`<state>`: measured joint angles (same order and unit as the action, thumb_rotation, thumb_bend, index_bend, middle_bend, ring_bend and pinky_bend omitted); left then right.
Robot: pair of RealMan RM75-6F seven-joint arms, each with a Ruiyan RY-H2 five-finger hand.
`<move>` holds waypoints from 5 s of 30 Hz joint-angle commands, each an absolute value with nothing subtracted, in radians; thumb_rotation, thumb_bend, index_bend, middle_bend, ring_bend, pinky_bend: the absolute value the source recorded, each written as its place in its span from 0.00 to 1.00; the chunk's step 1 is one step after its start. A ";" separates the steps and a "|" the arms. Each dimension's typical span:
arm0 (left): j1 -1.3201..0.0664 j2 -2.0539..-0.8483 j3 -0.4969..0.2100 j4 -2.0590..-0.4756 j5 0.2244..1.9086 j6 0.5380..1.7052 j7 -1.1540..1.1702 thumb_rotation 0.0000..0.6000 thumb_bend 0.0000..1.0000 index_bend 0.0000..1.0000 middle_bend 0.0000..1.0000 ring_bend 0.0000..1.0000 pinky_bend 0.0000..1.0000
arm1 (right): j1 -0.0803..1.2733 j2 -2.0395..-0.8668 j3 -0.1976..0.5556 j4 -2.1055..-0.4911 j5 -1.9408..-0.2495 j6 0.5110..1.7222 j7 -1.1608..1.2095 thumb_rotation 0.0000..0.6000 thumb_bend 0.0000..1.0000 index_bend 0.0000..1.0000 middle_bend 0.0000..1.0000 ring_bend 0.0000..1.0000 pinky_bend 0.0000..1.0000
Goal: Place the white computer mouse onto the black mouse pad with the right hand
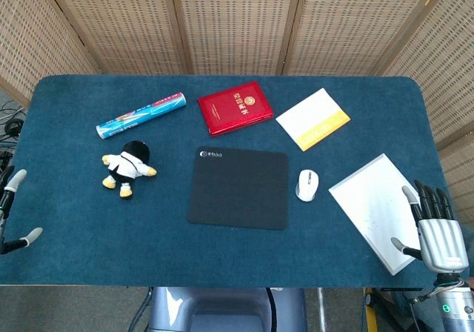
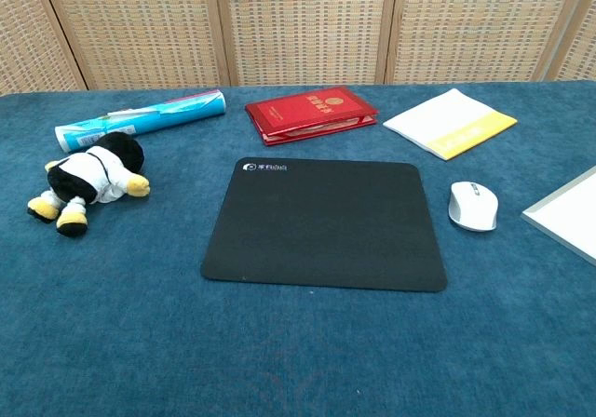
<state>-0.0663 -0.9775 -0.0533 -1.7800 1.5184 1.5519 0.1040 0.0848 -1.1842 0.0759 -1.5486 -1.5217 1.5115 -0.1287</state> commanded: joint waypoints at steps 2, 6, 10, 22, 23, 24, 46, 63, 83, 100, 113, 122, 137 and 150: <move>-0.063 -0.977 -0.052 -1.777 1.524 1.558 0.098 1.00 0.00 0.00 0.00 0.00 0.00 | 0.084 -1.186 0.072 -1.549 -1.527 1.512 -0.131 1.00 0.00 0.00 0.00 0.00 0.00; -0.063 -0.976 -0.053 -1.776 1.522 1.557 0.089 1.00 0.00 0.00 0.00 0.00 0.00 | 0.090 -1.190 0.065 -1.542 -1.538 1.502 -0.130 1.00 0.00 0.00 0.00 0.00 0.00; -0.065 -0.976 -0.059 -1.772 1.518 1.555 0.078 1.00 0.00 0.00 0.00 0.00 0.00 | 0.142 -1.173 0.043 -1.521 -1.603 1.437 -0.088 1.00 0.04 0.00 0.00 0.00 0.00; -0.106 -0.986 -0.090 -1.773 1.430 1.478 0.110 1.00 0.00 0.00 0.00 0.00 0.00 | 0.451 -1.128 0.065 -1.496 -1.683 1.066 0.148 1.00 1.00 0.16 0.08 0.00 0.00; -0.110 -0.987 -0.093 -1.775 1.420 1.470 0.115 1.00 0.00 0.00 0.00 0.00 0.00 | 0.477 -1.134 0.074 -1.487 -1.658 1.016 0.135 1.00 1.00 0.17 0.10 0.00 0.00; -0.113 -0.987 -0.094 -1.776 1.414 1.465 0.117 1.00 0.00 0.00 0.00 0.00 0.00 | 0.494 -1.138 0.078 -1.480 -1.641 0.985 0.124 1.00 1.00 0.18 0.12 0.00 0.00; -0.141 -0.984 -0.107 -1.777 1.357 1.414 0.124 1.00 0.00 0.00 0.00 0.00 0.00 | 0.582 -1.310 0.035 -1.275 -1.515 0.817 0.054 1.00 1.00 0.36 0.28 0.10 0.15; -0.143 -0.979 -0.103 -1.774 1.361 1.412 0.108 1.00 0.00 0.00 0.00 0.00 0.00 | 0.625 -1.431 0.065 -1.254 -1.439 0.785 0.050 1.00 1.00 0.36 0.28 0.10 0.15; -0.153 -0.971 -0.109 -1.761 1.338 1.392 0.083 1.00 0.00 0.00 0.00 0.00 0.00 | 0.673 -1.439 0.163 -1.317 -1.412 0.897 0.019 1.00 0.32 0.19 0.06 0.00 0.02; -0.174 -0.966 -0.126 -1.745 1.281 1.349 0.073 1.00 0.00 0.00 0.00 0.00 0.00 | 0.806 -1.483 0.099 -1.098 -1.448 0.733 -0.130 1.00 0.05 0.10 0.04 0.00 0.02; -0.191 -0.980 -0.132 -1.748 1.242 1.330 0.116 1.00 0.00 0.00 0.00 0.00 0.00 | 0.875 -1.535 0.009 -0.977 -1.591 0.727 -0.069 1.00 0.15 0.16 0.11 0.01 0.11; -0.199 -0.988 -0.135 -1.748 1.222 1.325 0.137 1.00 0.00 0.00 0.00 0.00 0.00 | 0.898 -1.578 -0.038 -0.869 -1.656 0.761 -0.041 1.00 0.30 0.22 0.18 0.06 0.16; -0.211 -0.996 -0.136 -1.748 1.200 1.310 0.155 1.00 0.00 0.00 0.00 0.00 0.00 | 0.892 -1.617 -0.076 -0.726 -1.758 1.022 0.139 1.00 0.62 0.53 0.48 0.34 0.32; -0.220 -0.987 -0.133 -1.744 1.205 1.286 0.123 1.00 0.00 0.00 0.00 0.00 0.00 | 1.089 -1.548 -0.058 -0.967 -1.908 1.032 -0.072 1.00 0.69 0.53 0.46 0.34 0.33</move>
<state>-0.2185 -0.9890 -0.1331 -1.7449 1.2045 1.2907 0.1302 1.0470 -1.5510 -0.0670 -0.9282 -1.8812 1.0631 -0.0282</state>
